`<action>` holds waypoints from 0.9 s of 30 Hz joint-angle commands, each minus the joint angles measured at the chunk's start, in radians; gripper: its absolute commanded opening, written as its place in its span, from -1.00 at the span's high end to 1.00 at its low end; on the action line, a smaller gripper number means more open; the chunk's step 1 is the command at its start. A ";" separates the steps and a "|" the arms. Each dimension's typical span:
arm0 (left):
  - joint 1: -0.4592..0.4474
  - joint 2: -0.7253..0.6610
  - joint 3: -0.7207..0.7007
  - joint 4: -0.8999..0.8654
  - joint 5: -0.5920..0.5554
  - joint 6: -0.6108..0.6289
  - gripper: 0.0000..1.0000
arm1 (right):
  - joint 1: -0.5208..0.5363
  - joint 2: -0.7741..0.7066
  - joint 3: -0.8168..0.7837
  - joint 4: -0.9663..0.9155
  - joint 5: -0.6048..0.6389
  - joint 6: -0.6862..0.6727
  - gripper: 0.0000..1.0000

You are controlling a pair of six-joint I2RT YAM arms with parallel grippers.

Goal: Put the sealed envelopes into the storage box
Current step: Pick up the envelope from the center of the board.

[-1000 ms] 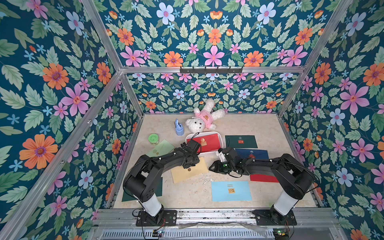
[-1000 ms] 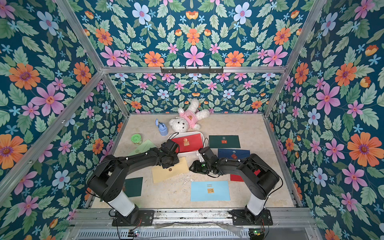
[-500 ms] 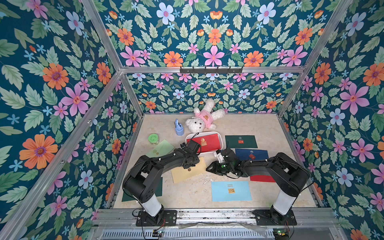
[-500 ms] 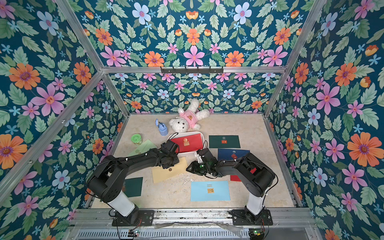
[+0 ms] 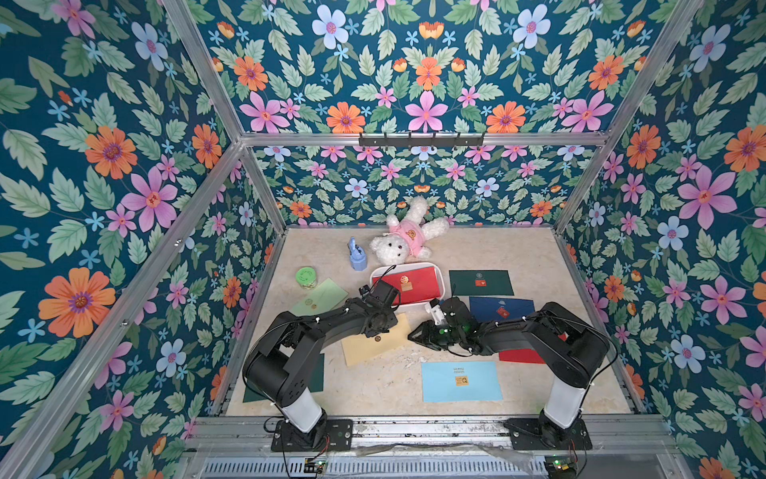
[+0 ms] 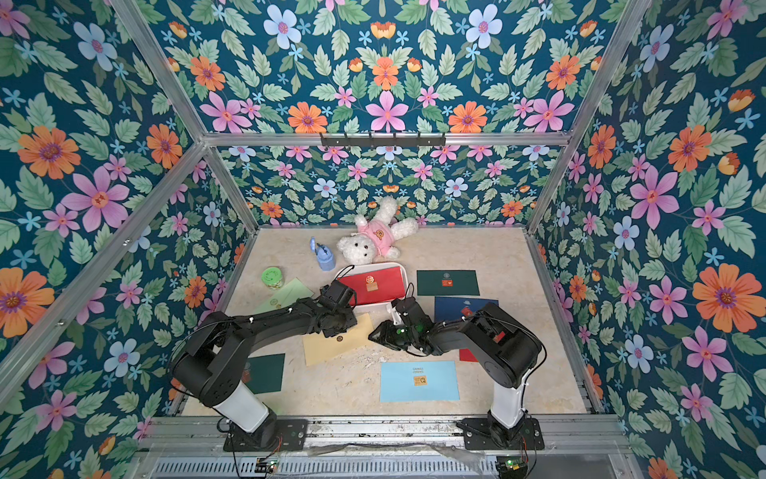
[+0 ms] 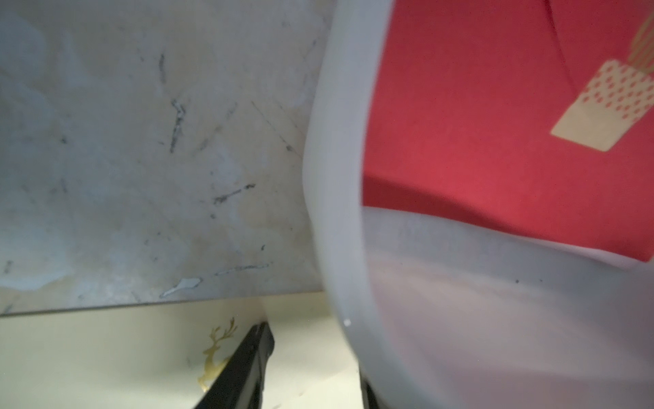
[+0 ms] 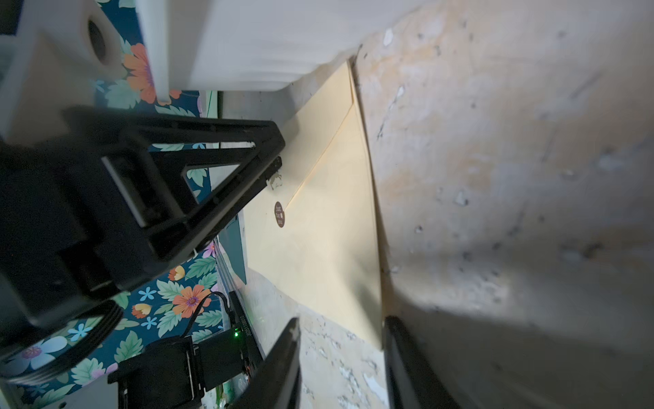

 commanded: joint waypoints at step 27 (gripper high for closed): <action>0.002 -0.126 0.142 -0.281 0.206 0.454 -0.08 | 0.005 -0.155 -0.028 -0.129 0.067 -0.073 1.00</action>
